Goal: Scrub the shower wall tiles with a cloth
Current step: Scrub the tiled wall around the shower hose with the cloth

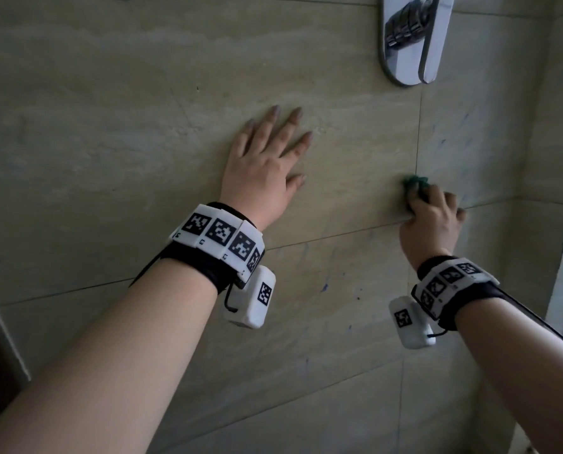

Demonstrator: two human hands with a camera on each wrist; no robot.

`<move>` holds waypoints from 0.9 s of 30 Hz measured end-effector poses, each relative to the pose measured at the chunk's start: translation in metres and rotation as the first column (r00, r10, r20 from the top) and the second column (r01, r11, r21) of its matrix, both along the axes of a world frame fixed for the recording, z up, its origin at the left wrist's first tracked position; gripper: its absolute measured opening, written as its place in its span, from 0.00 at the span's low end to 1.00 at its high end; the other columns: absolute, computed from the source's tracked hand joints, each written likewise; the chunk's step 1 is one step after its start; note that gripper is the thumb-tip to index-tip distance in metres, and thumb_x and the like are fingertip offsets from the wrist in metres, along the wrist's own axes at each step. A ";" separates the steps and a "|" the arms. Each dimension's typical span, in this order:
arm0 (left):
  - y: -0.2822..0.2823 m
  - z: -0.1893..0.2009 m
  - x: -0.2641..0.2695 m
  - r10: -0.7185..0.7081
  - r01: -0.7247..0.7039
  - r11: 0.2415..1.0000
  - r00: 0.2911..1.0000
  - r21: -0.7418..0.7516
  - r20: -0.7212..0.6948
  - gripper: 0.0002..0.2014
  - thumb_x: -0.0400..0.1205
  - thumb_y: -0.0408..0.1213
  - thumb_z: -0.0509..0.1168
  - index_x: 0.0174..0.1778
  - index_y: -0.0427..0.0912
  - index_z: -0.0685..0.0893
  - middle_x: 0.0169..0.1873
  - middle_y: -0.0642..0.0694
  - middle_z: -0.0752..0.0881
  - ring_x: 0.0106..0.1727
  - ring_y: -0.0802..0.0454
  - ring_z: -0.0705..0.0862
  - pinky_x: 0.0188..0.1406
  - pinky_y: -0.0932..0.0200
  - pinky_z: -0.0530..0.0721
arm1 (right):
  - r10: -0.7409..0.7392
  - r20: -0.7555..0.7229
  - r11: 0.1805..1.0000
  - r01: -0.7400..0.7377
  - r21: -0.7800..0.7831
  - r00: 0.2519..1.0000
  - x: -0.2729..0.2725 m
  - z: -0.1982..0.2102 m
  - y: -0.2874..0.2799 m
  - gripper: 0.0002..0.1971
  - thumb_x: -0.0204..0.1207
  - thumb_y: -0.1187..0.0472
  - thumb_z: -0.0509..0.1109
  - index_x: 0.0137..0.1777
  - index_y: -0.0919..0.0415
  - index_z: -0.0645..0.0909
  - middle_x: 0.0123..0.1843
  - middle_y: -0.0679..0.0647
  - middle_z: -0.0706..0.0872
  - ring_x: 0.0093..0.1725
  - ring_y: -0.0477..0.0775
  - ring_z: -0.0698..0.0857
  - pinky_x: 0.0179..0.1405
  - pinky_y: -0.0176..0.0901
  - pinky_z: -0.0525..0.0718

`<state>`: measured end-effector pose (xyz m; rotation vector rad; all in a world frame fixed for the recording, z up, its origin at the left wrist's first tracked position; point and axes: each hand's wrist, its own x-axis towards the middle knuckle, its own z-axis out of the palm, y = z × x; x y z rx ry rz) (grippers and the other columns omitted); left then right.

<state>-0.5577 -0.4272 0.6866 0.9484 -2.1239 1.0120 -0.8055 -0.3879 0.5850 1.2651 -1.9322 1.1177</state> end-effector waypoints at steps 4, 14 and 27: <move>0.000 0.000 0.000 -0.005 0.005 1.000 1.000 0.010 -0.004 0.30 0.86 0.54 0.56 0.84 0.57 0.55 0.85 0.53 0.45 0.85 0.47 0.42 0.81 0.47 0.39 | -0.022 0.042 1.000 0.022 -0.001 0.999 0.024 0.003 0.001 0.25 0.62 0.72 0.62 0.60 0.67 0.84 0.59 0.63 0.78 0.59 0.65 0.70 0.57 0.56 0.64; 0.002 -0.003 0.005 0.000 0.000 1.000 1.000 0.007 0.025 0.30 0.86 0.54 0.55 0.84 0.56 0.54 0.85 0.52 0.45 0.85 0.47 0.43 0.81 0.46 0.41 | 0.229 -0.799 0.948 -0.314 0.053 0.556 0.096 -0.025 -0.001 0.23 0.81 0.72 0.49 0.56 0.62 0.87 0.51 0.57 0.87 0.58 0.63 0.78 0.55 0.58 0.73; 0.005 -0.007 0.007 -0.027 0.026 0.999 1.000 0.020 0.016 0.30 0.86 0.53 0.56 0.84 0.54 0.56 0.85 0.51 0.46 0.85 0.46 0.43 0.81 0.46 0.40 | -0.015 -0.124 0.994 0.029 0.109 0.992 0.039 -0.014 0.011 0.21 0.59 0.73 0.64 0.52 0.68 0.87 0.56 0.62 0.81 0.58 0.66 0.75 0.56 0.57 0.68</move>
